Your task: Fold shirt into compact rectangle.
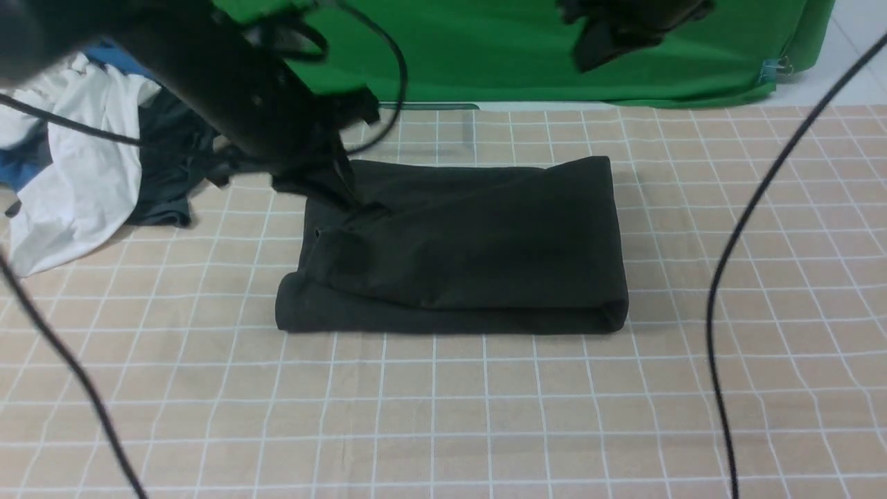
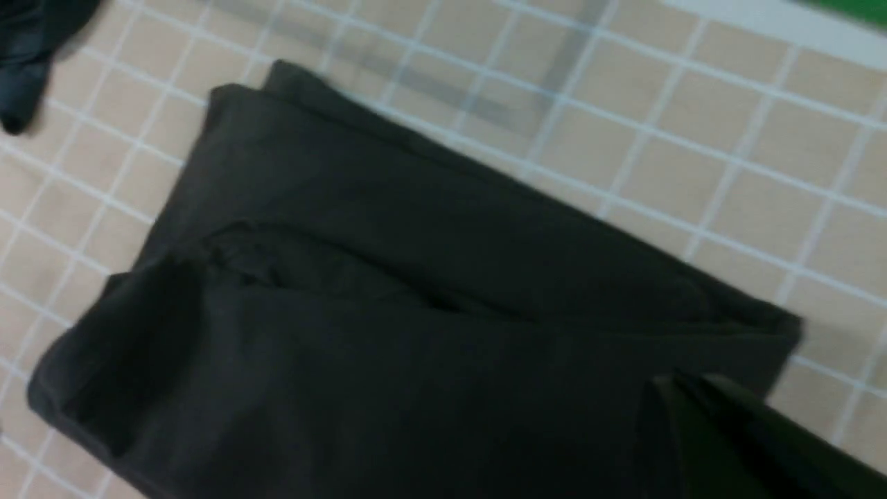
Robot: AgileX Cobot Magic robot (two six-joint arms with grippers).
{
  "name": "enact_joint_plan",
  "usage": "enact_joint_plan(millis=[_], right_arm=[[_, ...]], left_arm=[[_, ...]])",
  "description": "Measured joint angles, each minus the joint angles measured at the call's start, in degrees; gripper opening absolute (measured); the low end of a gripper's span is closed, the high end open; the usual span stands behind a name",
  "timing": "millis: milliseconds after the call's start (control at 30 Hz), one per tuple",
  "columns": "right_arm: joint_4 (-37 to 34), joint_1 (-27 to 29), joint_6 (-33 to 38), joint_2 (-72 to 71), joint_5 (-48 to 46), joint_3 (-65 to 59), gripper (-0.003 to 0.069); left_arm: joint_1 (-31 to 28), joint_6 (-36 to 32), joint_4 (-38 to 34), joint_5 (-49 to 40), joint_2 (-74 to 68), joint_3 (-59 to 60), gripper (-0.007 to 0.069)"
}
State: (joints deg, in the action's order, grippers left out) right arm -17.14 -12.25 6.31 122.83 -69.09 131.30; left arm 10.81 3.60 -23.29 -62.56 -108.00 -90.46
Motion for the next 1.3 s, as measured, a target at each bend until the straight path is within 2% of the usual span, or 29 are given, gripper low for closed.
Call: enact_joint_plan(millis=[100, 333, 600, 800, 967, 1067, 1133, 1300], right_arm=[[0.84, 1.52, 1.15, -3.01, -0.14, -3.33, 0.0038], [2.29, 4.71, 4.83, -11.71, -0.74, -17.10, 0.0038], [2.55, 6.30, 7.14, -18.56, -0.94, -21.52, 0.0038], [2.30, 6.32, 7.67, -20.92, -1.00, -21.56, 0.0038], [2.31, 6.32, 7.72, -20.97, -1.00, -21.63, 0.0038], [2.14, 6.32, 7.73, -20.97, -1.00, -21.74, 0.0038], [2.14, 6.32, 8.02, -20.97, -1.00, -21.74, 0.0038], [2.03, 6.32, 8.74, -20.97, -1.00, -21.74, 0.0038]], left_arm=[[1.54, 0.90, 3.12, 2.11, -4.36, 0.00, 0.0013], [1.01, 12.27, 17.19, 2.83, -10.32, 0.00, 0.0013], [-0.68, 13.78, 15.38, 1.56, -8.92, 0.05, 0.0013], [-1.26, 13.58, 13.99, 9.38, -2.96, -0.97, 0.0013], [-1.21, 13.45, 13.73, 11.41, -5.03, -3.22, 0.0013], [-1.21, 13.45, 16.12, 11.44, -7.34, -3.27, 0.0020], [-1.21, 13.65, 18.99, 11.17, -8.86, -3.27, 0.0051], [-1.21, 14.57, 22.25, 11.32, -9.99, -3.27, 0.0223]])
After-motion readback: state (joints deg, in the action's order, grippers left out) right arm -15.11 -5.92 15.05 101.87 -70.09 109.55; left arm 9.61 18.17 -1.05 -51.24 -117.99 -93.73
